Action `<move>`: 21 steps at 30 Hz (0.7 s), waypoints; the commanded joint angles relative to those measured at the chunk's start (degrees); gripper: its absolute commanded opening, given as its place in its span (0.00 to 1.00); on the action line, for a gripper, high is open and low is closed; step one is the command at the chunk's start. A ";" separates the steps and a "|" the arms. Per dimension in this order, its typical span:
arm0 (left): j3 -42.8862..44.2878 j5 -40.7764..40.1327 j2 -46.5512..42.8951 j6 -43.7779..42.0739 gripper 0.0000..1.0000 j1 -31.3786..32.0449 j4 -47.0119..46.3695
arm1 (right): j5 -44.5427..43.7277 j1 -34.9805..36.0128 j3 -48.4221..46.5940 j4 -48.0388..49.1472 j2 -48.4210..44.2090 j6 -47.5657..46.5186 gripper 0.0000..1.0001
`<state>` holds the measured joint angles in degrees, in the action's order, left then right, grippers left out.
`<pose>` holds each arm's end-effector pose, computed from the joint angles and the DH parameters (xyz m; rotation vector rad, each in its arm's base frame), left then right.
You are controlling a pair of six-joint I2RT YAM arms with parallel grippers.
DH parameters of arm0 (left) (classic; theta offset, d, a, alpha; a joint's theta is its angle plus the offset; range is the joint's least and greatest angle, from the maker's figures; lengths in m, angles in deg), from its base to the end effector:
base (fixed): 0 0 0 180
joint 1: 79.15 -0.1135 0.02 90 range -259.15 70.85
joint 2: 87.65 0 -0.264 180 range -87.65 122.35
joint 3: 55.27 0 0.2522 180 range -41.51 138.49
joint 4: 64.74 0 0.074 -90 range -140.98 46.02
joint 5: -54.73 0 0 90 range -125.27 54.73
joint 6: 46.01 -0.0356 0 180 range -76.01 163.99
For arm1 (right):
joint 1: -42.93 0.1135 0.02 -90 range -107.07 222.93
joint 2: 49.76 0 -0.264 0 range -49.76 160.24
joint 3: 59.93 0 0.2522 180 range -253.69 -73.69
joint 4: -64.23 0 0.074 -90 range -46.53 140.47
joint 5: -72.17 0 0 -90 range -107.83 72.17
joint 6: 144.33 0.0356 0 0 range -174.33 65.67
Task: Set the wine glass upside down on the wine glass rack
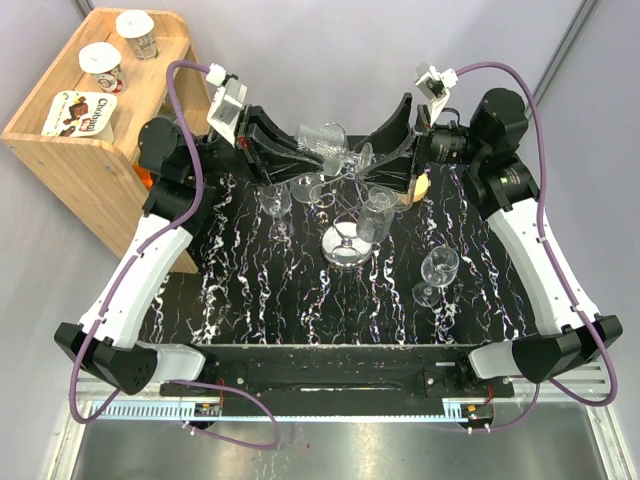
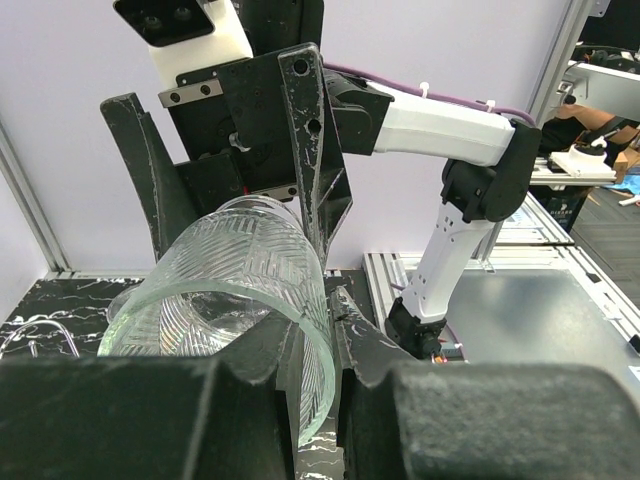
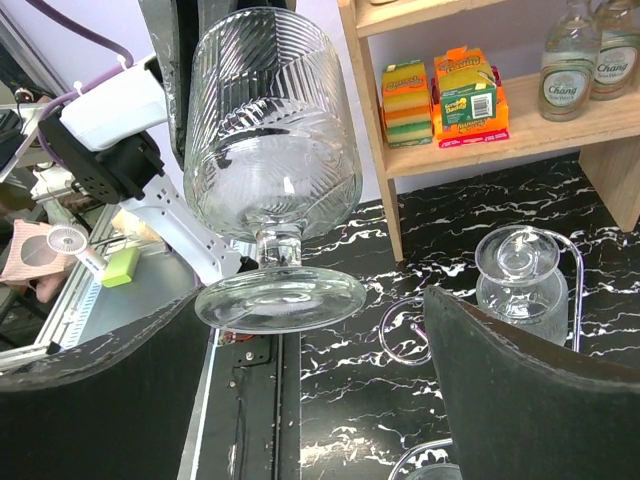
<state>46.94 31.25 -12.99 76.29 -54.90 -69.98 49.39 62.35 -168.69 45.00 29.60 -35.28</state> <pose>0.2126 -0.1316 0.5325 1.0832 1.0375 -1.3869 0.2507 0.1232 0.5123 -1.0372 1.2969 1.3280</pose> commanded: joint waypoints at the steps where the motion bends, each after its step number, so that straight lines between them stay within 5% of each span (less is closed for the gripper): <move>1: 0.85 -0.52 0.32 1.98 0.00 0.18 -7.45 | 1.42 0.27 0.61 4.33 -0.43 2.39 0.90; 8: -0.64 -0.52 0.23 1.37 0.00 0.18 -7.36 | 1.77 0.35 0.26 4.33 -0.60 2.49 0.84; 18: -0.64 -0.52 0.32 0.75 0.00 0.18 -7.19 | 2.12 0.36 0.78 4.16 -1.04 2.49 0.50; 21: -0.90 -0.60 0.67 1.89 0.00 0.18 -8.85 | 2.30 0.36 0.78 4.24 -1.04 2.48 0.53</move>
<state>45.14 31.56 -11.77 77.53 -54.90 -72.08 50.38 62.37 -167.71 46.88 29.60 -33.38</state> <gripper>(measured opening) 0.163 0.627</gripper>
